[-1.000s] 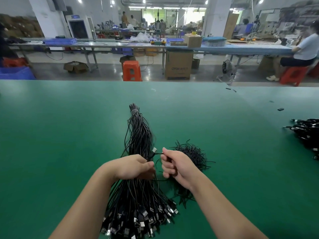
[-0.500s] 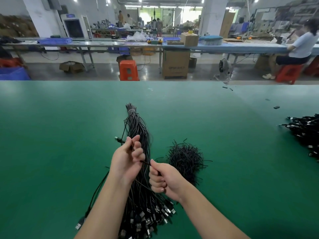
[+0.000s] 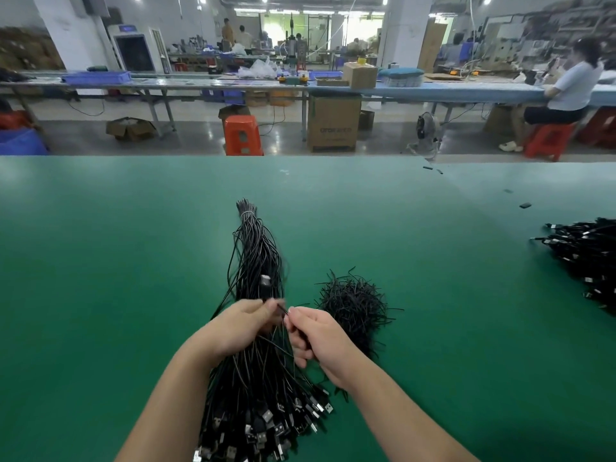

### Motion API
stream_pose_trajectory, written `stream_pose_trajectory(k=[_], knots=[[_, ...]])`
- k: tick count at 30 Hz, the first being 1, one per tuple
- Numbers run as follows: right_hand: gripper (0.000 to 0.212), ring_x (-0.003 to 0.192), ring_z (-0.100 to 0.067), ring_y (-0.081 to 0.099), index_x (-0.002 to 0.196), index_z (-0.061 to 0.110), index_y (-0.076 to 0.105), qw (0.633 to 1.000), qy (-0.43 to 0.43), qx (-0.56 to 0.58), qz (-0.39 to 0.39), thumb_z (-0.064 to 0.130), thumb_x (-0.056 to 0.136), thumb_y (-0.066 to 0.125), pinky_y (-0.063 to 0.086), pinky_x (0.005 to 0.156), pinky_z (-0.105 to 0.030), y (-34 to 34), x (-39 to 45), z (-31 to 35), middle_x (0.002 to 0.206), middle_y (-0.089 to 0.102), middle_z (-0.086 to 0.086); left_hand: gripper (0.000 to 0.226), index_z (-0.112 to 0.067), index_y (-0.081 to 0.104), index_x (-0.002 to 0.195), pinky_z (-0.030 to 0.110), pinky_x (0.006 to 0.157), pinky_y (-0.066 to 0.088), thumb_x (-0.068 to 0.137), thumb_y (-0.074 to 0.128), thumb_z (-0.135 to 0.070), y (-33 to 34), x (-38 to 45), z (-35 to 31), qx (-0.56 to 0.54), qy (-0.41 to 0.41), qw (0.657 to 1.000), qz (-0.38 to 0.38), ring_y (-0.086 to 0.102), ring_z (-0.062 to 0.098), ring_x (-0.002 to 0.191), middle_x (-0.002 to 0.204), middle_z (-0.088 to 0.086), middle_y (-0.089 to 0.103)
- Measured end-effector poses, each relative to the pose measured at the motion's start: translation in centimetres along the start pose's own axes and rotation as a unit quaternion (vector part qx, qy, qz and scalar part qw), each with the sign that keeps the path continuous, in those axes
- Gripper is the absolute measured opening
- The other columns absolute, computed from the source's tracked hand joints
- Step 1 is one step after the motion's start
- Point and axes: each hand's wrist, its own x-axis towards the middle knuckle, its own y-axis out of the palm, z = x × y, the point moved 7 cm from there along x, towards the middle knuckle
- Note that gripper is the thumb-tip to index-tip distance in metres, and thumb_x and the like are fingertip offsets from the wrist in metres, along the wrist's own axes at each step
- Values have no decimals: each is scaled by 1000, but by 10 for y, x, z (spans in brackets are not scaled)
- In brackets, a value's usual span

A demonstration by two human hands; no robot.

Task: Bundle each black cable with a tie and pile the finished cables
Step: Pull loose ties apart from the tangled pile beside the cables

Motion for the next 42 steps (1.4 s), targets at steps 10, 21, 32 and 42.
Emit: stream_pose_trajectory(k=[10, 21, 32, 42], knots=[[37, 46, -11, 24, 69, 20, 58, 992, 8, 121, -22, 37, 102, 56, 30, 45, -23, -1, 8, -12, 55, 31, 4, 25, -10, 65, 84, 19, 37, 19, 98, 54, -28, 1, -5, -39, -619, 93, 774, 99, 21, 3, 37, 52, -11, 33], [31, 45, -9, 18, 82, 14, 57, 996, -35, 85, 21, 35, 104, 52, 22, 39, -18, -25, -1, 36, 55, 26, 6, 32, -14, 74, 109, 29, 74, 57, 103, 47, -30, 26, -12, -30, -14, 42, 989, 143, 73, 23, 81, 102, 11, 76], [33, 60, -16, 67, 81, 11, 61, 984, -8, -176, -21, 25, 107, 48, 54, 59, -23, -21, -14, 13, 67, 70, -1, 37, 0, 77, 82, 36, 82, 60, 90, 54, -28, 50, 18, -42, -526, 94, 842, -82, 72, 35, 102, 102, 25, 73], [55, 72, -8, 59, 121, 35, 70, 992, -108, -44, -52, 6, 76, 84, 47, 89, -15, -47, -20, 21, 74, 58, 10, 33, 3, 74, 88, 35, 72, 60, 95, 57, -24, 81, 4, -56, -433, 66, 896, 70, 71, 32, 79, 92, 27, 70]])
